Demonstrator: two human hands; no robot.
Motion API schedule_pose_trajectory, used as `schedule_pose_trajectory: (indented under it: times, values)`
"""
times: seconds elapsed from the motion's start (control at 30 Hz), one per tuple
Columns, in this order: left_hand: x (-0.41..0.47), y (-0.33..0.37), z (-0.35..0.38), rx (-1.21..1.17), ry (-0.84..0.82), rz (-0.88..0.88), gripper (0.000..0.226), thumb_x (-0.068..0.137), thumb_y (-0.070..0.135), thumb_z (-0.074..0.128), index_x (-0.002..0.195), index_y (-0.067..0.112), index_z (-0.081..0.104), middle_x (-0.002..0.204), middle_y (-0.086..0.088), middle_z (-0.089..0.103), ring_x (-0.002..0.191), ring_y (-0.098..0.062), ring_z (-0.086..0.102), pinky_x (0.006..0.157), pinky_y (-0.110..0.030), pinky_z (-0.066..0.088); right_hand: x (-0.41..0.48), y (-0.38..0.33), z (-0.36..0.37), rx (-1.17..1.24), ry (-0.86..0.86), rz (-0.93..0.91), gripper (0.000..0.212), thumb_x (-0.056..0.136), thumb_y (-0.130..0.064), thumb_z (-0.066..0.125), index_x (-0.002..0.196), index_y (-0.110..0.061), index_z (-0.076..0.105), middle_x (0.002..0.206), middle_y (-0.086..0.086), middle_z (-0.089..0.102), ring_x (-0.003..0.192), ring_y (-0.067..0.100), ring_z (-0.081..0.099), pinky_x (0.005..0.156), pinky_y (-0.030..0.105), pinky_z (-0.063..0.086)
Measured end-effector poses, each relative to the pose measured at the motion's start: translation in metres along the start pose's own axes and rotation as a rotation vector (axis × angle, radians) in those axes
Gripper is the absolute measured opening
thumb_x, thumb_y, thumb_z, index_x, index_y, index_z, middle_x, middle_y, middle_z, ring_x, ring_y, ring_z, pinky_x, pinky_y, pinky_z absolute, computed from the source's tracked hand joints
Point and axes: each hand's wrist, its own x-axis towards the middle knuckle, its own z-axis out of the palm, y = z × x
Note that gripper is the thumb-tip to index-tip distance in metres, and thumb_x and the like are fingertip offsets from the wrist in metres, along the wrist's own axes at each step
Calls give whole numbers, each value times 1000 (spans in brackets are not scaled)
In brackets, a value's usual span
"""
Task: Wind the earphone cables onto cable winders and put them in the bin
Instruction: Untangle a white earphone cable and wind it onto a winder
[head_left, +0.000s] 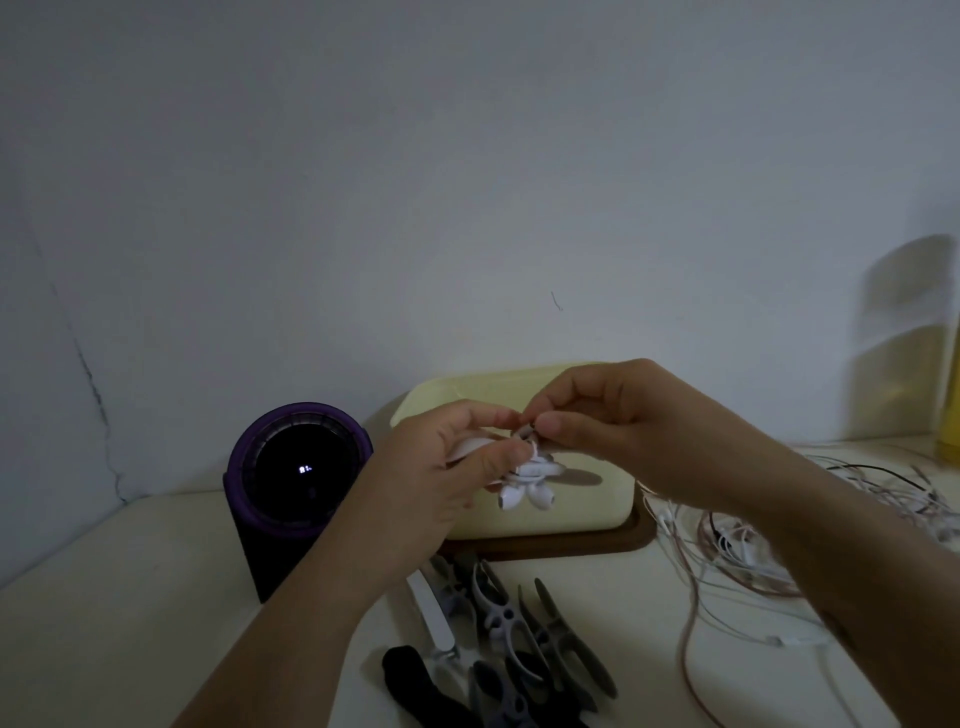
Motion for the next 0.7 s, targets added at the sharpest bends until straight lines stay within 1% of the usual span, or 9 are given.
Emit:
schedule_pose_trajectory:
  times: [0.1, 0.2, 0.27, 0.33, 0.43, 0.5, 0.57, 0.6, 0.7]
  values:
    - [0, 0, -1, 12, 47, 29, 43, 58, 54, 59, 94, 30, 65, 71, 19, 70, 58, 5, 58, 53, -13, 44, -1, 0, -1, -6, -27, -25, 13, 86, -22, 65, 97, -19, 70, 91, -7, 74, 87, 5, 69, 82, 26, 55]
    - [0, 1, -1, 29, 87, 48, 36, 62, 50, 57, 91, 31, 65, 66, 22, 67, 53, 6, 56, 52, -12, 43, -2, -1, -2, 21, -65, -41, 23, 80, -18, 72, 103, -17, 70, 98, -7, 73, 94, 2, 67, 85, 22, 54]
    - [-1, 2, 0, 33, 100, 49, 32, 65, 48, 55, 91, 32, 64, 66, 23, 67, 53, 5, 55, 53, -12, 44, -3, -2, 0, 4, -53, -47, 33, 72, -20, 79, 104, -21, 70, 99, -9, 72, 97, 1, 66, 90, 24, 52]
    - [-1, 3, -1, 19, 106, 50, 31, 68, 47, 55, 93, 30, 64, 69, 21, 69, 54, 5, 55, 54, -13, 44, -3, -3, 3, -7, -16, -55, 37, 67, -21, 83, 102, -26, 70, 97, -13, 71, 95, 1, 66, 90, 25, 52]
    - [-1, 3, -1, -10, 123, 48, 33, 68, 46, 55, 92, 27, 66, 71, 16, 71, 56, 2, 57, 54, -15, 45, -3, -3, 9, -50, 41, -105, 39, 68, -20, 83, 99, -34, 65, 96, -20, 66, 93, -2, 64, 87, 18, 51]
    - [-1, 3, 0, -24, 134, 47, 31, 68, 46, 56, 90, 26, 67, 74, 13, 72, 61, -3, 61, 55, -18, 48, -4, -4, 11, -84, 73, -136, 40, 68, -21, 83, 99, -38, 64, 95, -20, 66, 93, -1, 64, 86, 14, 50]
    - [-1, 2, 0, -52, 147, 38, 32, 67, 47, 56, 86, 25, 69, 78, 6, 74, 69, -13, 65, 62, -27, 52, -4, -4, 13, -114, 101, -158, 39, 68, -23, 83, 99, -37, 65, 93, -16, 68, 94, 1, 64, 88, 17, 50]
    - [0, 1, 0, -68, 158, 33, 32, 67, 48, 56, 85, 25, 69, 78, 4, 74, 70, -15, 65, 64, -29, 53, -4, -4, 13, -123, 108, -165, 38, 68, -24, 83, 100, -34, 66, 93, -15, 69, 94, 2, 64, 89, 20, 51]
    - [1, -1, 1, -107, 184, 25, 33, 67, 50, 55, 83, 24, 69, 75, 7, 74, 68, -9, 66, 64, -22, 53, -5, -5, 14, -86, 115, -167, 37, 70, -27, 82, 103, -28, 67, 97, -9, 70, 96, 5, 65, 91, 27, 52]
